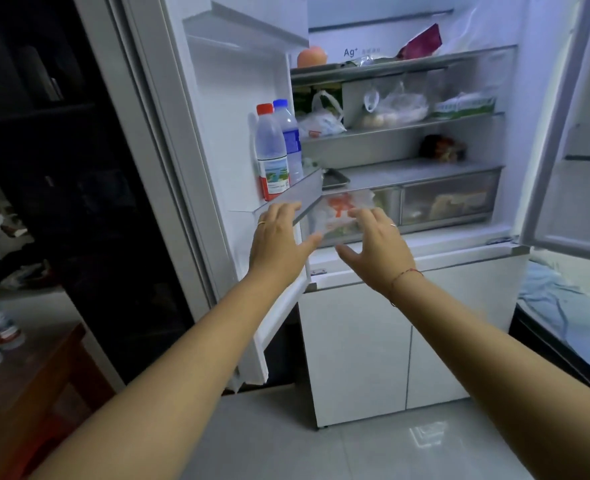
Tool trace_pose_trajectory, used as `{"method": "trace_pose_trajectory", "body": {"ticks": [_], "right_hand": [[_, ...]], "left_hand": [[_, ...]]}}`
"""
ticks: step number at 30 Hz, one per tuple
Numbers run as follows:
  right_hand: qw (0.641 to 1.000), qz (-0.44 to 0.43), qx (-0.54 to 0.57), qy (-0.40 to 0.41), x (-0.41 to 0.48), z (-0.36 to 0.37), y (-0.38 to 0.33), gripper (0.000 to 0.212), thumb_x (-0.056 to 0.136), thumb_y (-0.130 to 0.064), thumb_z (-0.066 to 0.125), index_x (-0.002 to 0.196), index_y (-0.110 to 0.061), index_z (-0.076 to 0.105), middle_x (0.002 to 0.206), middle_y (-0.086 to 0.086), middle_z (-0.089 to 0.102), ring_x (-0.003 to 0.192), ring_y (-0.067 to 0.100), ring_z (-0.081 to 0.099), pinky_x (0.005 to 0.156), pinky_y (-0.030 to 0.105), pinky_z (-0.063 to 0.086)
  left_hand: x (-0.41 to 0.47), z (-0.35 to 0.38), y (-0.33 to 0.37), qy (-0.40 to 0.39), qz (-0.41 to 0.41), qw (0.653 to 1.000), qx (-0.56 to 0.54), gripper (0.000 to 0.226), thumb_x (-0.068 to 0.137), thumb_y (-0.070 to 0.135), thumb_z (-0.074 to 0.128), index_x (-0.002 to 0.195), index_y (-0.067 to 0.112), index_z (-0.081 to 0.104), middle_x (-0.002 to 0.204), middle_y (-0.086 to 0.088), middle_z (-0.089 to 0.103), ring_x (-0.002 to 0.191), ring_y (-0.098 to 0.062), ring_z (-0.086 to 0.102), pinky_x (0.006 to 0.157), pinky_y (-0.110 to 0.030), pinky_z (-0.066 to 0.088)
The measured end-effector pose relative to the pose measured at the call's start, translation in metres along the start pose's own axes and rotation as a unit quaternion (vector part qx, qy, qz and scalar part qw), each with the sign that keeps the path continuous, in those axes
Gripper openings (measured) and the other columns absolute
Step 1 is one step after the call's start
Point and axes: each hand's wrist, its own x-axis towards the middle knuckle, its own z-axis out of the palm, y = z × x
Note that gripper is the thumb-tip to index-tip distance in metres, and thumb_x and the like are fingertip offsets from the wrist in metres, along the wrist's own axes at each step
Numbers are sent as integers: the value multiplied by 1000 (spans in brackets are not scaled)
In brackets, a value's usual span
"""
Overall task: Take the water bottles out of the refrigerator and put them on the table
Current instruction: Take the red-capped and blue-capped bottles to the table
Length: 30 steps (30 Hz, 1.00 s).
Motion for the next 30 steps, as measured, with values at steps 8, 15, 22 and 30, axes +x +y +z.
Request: {"method": "trace_pose_trajectory", "body": {"ticks": [8, 15, 22, 30], "right_hand": [[999, -32, 31, 12, 100, 15, 12, 56, 84, -33, 63, 132, -13, 43, 133, 9, 46, 118, 28, 47, 98, 42, 44], [995, -60, 80, -7, 183, 43, 17, 56, 82, -36, 63, 130, -15, 43, 130, 7, 47, 114, 23, 49, 91, 29, 41], [988, -76, 121, -51, 256, 74, 24, 69, 81, -40, 64, 138, -16, 33, 141, 7, 42, 124, 23, 45, 102, 37, 41], [949, -113, 267, -123, 301, 103, 30, 61, 76, -36, 70, 126, -13, 43, 119, 5, 55, 100, 18, 56, 86, 32, 49]], "left_hand": [[102, 1, -2, 93, -32, 991, 91, 64, 84, 46, 64, 135, 14, 41, 134, -9, 47, 120, -28, 47, 98, -39, 40], [150, 11, -17, 68, -111, 986, 109, 82, 79, 50, 68, 139, 10, 30, 138, -12, 40, 125, -31, 43, 100, -41, 39], [196, 22, -23, 117, -241, 962, 46, 108, 75, 46, 73, 150, 6, 6, 154, -14, 20, 141, -31, 26, 111, -42, 31], [222, 54, -17, 196, -314, 928, 40, 92, 68, 41, 79, 138, 6, 30, 137, -13, 37, 127, -28, 40, 99, -37, 41]]}}
